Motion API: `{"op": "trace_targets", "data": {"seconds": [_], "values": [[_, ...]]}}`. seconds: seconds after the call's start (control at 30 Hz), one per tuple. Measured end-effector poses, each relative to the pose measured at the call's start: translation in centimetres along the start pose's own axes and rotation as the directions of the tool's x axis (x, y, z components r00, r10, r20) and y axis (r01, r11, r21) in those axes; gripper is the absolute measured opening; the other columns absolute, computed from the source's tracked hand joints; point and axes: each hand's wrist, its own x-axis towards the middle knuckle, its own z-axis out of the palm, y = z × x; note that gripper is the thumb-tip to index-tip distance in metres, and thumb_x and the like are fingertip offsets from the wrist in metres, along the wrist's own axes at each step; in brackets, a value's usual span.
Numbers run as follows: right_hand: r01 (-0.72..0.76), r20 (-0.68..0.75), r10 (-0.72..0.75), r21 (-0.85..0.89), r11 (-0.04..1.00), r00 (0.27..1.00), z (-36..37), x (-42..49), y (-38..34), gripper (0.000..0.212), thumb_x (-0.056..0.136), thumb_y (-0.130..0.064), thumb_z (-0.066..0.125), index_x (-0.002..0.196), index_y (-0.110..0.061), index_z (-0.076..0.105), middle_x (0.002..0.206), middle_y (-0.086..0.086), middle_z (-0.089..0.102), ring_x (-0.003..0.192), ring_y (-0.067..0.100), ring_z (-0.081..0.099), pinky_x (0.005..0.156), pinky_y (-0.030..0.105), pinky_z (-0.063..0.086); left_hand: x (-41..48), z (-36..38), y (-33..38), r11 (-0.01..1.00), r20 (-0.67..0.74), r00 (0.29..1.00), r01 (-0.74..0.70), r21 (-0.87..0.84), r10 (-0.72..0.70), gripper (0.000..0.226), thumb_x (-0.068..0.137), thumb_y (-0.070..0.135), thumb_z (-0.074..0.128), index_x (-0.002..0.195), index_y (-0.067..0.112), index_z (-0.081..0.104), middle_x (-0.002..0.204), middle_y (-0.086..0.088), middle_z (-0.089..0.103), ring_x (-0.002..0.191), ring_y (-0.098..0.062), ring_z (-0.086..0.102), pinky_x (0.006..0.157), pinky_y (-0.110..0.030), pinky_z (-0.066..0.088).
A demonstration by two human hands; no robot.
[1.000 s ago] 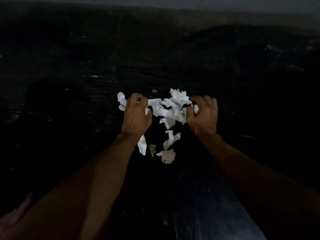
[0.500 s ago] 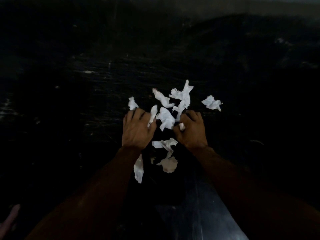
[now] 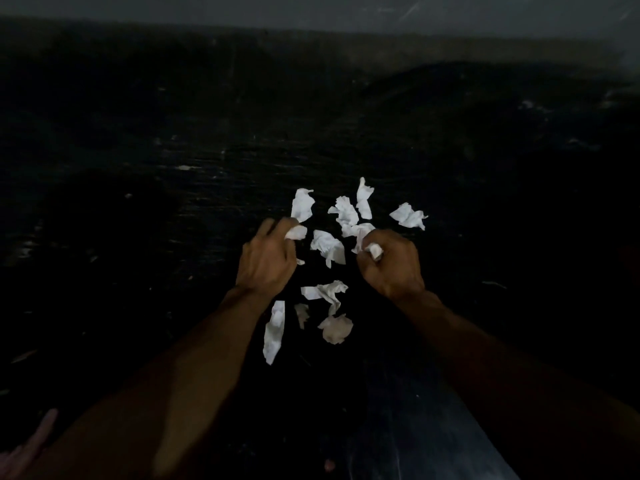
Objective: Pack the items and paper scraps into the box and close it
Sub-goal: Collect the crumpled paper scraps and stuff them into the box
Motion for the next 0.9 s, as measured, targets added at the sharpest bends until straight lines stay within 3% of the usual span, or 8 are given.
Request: {"op": "trace_targets", "data": {"seconds": [0.2,0.37,0.43,0.53,0.63,0.77,0.83,0.9], "values": [[0.004,-0.206,-0.019,-0.077,0.997,0.978,-1.2,2.9,-0.8,0.008,0.077,-0.021,0.062,0.081,-0.014,0.059,0.090,0.004,0.052,0.081,0.016,0.047,0.063,0.018,0.030,3.0,-0.5,0.8,0.997,-0.132,0.988,-0.078,-0.013,0.076,0.036,0.085,-0.005,0.051,0.105,0.017,0.070,0.117,-0.012,0.050,0.091,-0.031,0.060,0.078,-0.041,0.055],[0.068,-0.008,-0.071,-0.227,0.972,0.997,1.6,3.4,1.6,0.033,0.080,-0.017,0.066,0.112,-0.008,0.065,0.121,0.014,0.056,0.110,0.029,0.052,0.090,0.036,0.042,2.6,3.3,0.6,0.952,0.201,0.963,-0.222,0.211,0.180,0.048,0.084,0.006,0.048,0.125,0.027,0.061,0.138,-0.008,0.042,0.115,-0.034,0.041,0.098,-0.043,0.042],[0.089,0.081,-0.069,-0.262,0.961,0.994,3.1,2.0,3.4,0.040,0.086,-0.033,0.055,0.119,-0.013,0.064,0.126,0.012,0.060,0.113,0.031,0.054,0.097,0.038,0.041,1.4,4.9,-0.2,0.929,0.245,0.949,-0.263,0.262,0.200,0.049,0.083,0.022,0.041,0.129,0.032,0.057,0.140,-0.005,0.043,0.119,-0.033,0.040,0.099,-0.046,0.040],[0.077,-0.033,-0.085,-0.203,0.976,0.996,4.1,0.7,4.4,0.039,0.085,-0.042,0.054,0.107,-0.014,0.069,0.111,0.008,0.067,0.103,0.028,0.056,0.090,0.034,0.042,0.0,6.3,-0.5,0.960,0.133,0.979,-0.179,0.214,0.153,0.045,0.081,0.049,0.047,0.122,0.035,0.059,0.136,-0.002,0.045,0.121,-0.031,0.037,0.100,-0.045,0.037],[0.046,-0.089,-0.060,-0.148,0.988,0.994,3.8,0.6,4.1,0.027,0.081,-0.039,0.059,0.088,-0.014,0.066,0.097,0.007,0.063,0.093,0.027,0.053,0.082,0.033,0.043,0.1,7.3,-1.4,0.967,0.058,0.982,-0.186,0.173,0.178,0.040,0.085,0.057,0.052,0.105,0.024,0.063,0.133,-0.009,0.045,0.121,-0.030,0.036,0.103,-0.038,0.033],[-0.040,-0.041,0.035,-0.121,0.992,0.999,2.9,0.9,3.3,0.015,0.072,-0.021,0.070,0.078,-0.010,0.061,0.088,0.010,0.060,0.083,0.033,0.054,0.071,0.038,0.047,1.2,6.8,-1.2,0.988,-0.015,0.992,-0.125,0.092,0.127,0.024,0.074,0.029,0.058,0.080,0.006,0.064,0.097,-0.011,0.061,0.087,-0.033,0.059,0.077,-0.033,0.043],[-0.093,-0.005,0.093,-0.119,0.989,0.996,2.0,1.4,2.9,0.017,0.071,-0.015,0.072,0.082,-0.010,0.061,0.091,0.009,0.059,0.086,0.030,0.055,0.069,0.032,0.043,1.6,5.6,-0.3,0.994,-0.028,0.996,-0.080,0.070,0.082,0.018,0.067,0.022,0.065,0.070,0.005,0.060,0.081,-0.012,0.061,0.069,-0.032,0.060,0.061,-0.028,0.044],[-0.125,-0.049,0.122,-0.063,0.990,0.991,0.7,2.0,2.4,0.017,0.073,-0.012,0.071,0.085,-0.013,0.059,0.091,0.003,0.055,0.086,0.023,0.054,0.066,0.023,0.037,2.3,4.2,0.4,0.999,-0.093,0.995,-0.033,-0.015,0.031,0.018,0.068,0.024,0.063,0.071,0.007,0.057,0.076,-0.011,0.059,0.064,-0.030,0.059,0.057,-0.029,0.043]]}}
